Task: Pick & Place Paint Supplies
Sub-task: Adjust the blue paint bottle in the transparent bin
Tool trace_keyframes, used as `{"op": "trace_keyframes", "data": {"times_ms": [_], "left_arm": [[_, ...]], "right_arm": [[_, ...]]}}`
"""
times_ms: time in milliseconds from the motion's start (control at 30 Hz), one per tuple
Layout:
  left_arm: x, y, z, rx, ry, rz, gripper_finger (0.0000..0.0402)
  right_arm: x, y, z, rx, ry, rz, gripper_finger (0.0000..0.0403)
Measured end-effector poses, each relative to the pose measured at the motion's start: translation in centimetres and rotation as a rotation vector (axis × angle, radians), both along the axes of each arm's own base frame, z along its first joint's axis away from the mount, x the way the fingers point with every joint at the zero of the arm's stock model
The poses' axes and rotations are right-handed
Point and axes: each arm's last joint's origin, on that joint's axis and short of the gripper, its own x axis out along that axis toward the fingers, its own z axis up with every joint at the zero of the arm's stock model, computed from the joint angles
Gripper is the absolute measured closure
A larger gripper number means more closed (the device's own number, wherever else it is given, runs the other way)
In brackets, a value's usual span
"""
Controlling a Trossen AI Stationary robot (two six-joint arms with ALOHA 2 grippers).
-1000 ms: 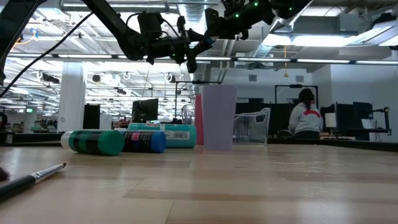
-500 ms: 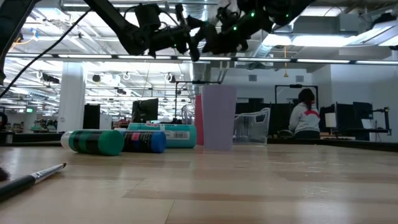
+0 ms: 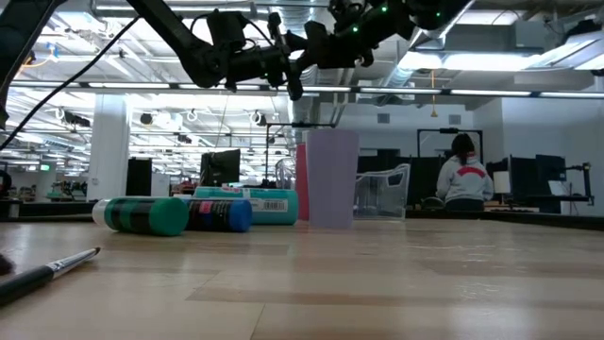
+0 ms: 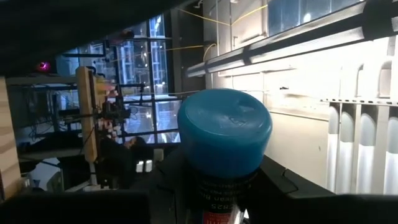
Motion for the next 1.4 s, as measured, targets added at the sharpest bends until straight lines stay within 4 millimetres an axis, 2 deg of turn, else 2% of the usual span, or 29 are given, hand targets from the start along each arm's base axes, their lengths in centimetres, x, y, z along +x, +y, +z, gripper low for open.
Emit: {"op": "trace_keyframes", "data": {"times_ms": [200,367,700,1000,1400], "left_arm": [[0.0,0.0,0.0,0.009,0.001,-0.01,0.0299],[0.0,0.1,-0.2,-0.003,0.009,-0.004,0.0299],[0.1,0.0,-0.3,-0.002,0.021,-0.009,0.0299],[0.1,0.0,-0.4,-0.001,0.023,-0.008,0.0299],[0.2,-0.1,-0.4,-0.005,0.027,-0.013,0.0299]], "right_arm": [[-0.7,1.3,1.4,-0.056,0.018,-0.022,0.0196],[-1.8,1.1,2.7,-0.086,0.003,-0.082,0.0201],[-1.8,1.5,3.1,-0.089,-0.012,-0.072,0.02],[-1.6,0.8,2.5,-0.051,-0.029,-0.09,0.0205],[-1.6,0.8,2.8,-0.082,-0.04,-0.087,0.0205]]}}
